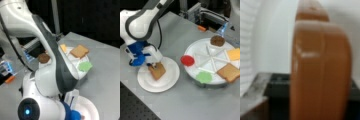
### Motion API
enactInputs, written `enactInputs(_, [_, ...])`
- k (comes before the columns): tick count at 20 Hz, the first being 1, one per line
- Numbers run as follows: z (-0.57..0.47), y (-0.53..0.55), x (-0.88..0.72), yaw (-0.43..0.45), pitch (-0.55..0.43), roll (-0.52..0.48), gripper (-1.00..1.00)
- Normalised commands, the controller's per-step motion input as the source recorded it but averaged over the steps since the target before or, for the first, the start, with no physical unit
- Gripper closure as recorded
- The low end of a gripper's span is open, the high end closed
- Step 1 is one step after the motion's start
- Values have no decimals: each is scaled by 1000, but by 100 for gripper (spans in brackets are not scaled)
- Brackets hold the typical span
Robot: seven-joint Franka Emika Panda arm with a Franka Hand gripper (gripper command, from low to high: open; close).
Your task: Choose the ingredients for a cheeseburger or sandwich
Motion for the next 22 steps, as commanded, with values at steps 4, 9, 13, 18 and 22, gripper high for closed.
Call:
enactInputs(4, [-9, -174, 275, 105, -20, 221, -100])
enactInputs(9, [-23, -204, 297, 120, -30, 221, -100])
enactInputs(13, [-26, -222, 301, 137, -26, 219, -100])
enactInputs(18, [3, -210, 262, 141, -11, 218, -100])
enactInputs(22, [48, -145, 197, 139, 1, 213, -100])
